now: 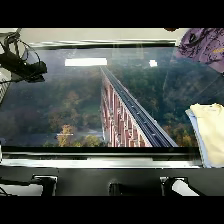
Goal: Fold the clothes and pants, and hang the long-sleeved shirts on hangers.
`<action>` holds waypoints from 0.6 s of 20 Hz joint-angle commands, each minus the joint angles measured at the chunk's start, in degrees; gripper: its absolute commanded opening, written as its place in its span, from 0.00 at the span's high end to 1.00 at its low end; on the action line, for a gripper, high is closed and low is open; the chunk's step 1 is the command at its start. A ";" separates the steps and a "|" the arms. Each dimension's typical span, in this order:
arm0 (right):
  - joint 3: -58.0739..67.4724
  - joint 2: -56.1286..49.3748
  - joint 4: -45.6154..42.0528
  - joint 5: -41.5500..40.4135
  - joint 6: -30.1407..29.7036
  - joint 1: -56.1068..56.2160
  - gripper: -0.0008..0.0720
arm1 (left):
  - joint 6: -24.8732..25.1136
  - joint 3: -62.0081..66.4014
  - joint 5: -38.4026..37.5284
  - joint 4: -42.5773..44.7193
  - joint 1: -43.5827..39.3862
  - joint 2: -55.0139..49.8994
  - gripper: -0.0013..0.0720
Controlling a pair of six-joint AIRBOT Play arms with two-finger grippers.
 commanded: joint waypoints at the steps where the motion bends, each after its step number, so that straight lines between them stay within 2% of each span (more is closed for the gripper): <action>1: 2.08 0.07 2.89 -2.82 -4.98 0.00 0.24 | 0.04 0.00 0.04 0.02 0.02 -0.02 0.95; 3: 8.20 0.57 14.47 -9.01 -7.82 0.44 0.26 | 0.24 0.00 0.07 0.02 0.02 -0.09 0.95; 5: 14.27 1.03 29.46 -18.58 -13.84 3.52 0.49 | 0.48 -0.02 0.07 0.02 0.02 -0.13 0.95; 7: 18.73 1.05 40.24 -25.33 -21.35 12.17 0.59 | 1.36 -0.02 0.04 0.02 0.02 0.00 0.95; 8: 19.91 1.05 41.62 -26.69 -24.52 18.78 0.65 | 1.42 -0.02 0.00 0.00 -0.02 0.17 0.95; 10: 20.13 0.85 40.26 -26.56 -27.69 32.89 0.93 | 2.67 -0.59 -0.33 -0.07 -0.98 0.98 0.95; 12: 20.11 0.04 35.71 -25.99 -25.62 46.71 0.94 | 5.95 -4.26 -0.28 0.00 -3.74 3.06 0.95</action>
